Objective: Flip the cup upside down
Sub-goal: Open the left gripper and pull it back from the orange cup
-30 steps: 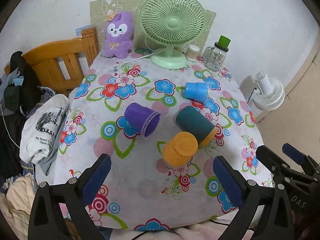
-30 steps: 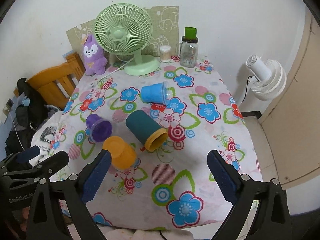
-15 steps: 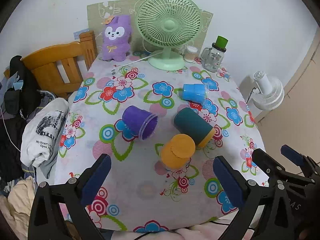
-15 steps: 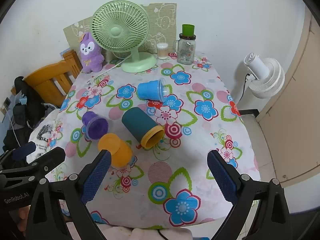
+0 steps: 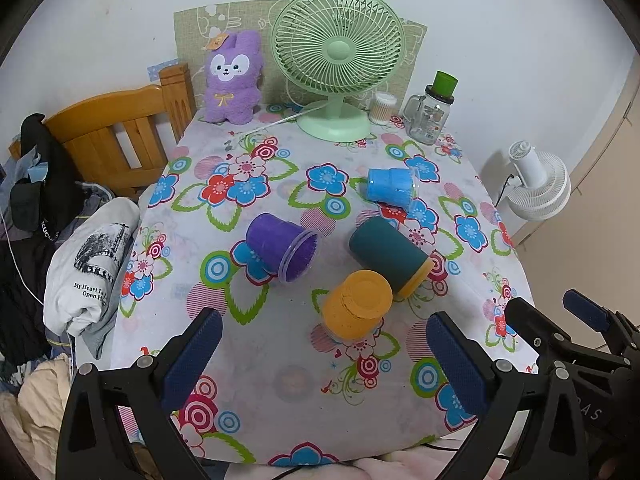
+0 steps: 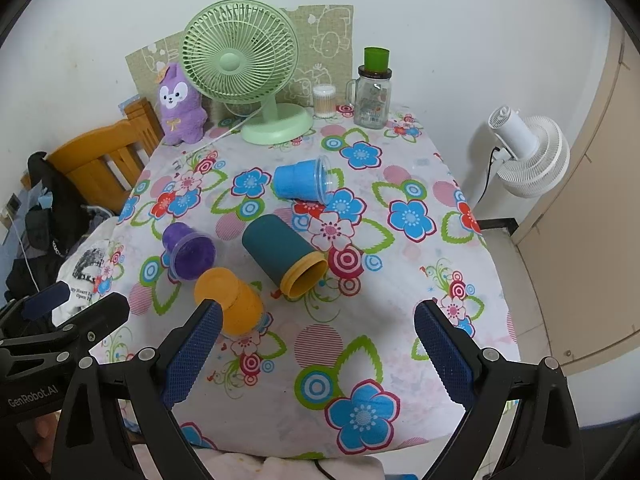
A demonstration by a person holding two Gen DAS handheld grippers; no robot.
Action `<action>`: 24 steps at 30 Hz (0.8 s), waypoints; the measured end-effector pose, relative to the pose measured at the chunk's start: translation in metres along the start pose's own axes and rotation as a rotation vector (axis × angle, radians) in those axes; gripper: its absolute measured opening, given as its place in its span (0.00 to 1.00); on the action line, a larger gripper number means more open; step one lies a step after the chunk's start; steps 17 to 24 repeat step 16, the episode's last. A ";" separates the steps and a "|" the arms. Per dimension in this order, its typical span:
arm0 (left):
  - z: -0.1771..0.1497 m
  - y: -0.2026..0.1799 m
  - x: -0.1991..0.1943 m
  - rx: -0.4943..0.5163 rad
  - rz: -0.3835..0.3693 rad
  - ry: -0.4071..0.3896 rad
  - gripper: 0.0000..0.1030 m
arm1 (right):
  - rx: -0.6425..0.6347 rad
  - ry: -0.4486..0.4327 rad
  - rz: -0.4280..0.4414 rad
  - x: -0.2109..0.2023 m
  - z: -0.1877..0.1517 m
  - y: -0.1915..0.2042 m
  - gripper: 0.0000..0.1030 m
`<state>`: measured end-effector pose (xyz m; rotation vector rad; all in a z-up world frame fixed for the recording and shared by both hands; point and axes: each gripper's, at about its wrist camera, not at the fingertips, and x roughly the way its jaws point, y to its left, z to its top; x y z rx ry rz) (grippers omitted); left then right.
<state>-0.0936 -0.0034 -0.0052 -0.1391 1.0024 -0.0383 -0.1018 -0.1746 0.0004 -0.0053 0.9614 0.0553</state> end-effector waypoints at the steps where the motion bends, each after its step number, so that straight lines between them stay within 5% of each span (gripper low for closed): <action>1: 0.000 0.000 0.000 0.000 0.000 -0.001 1.00 | 0.000 0.000 0.000 0.000 0.000 0.000 0.95; 24: 0.001 0.003 0.001 0.004 0.007 0.006 1.00 | 0.005 0.013 0.004 0.005 -0.004 -0.003 0.95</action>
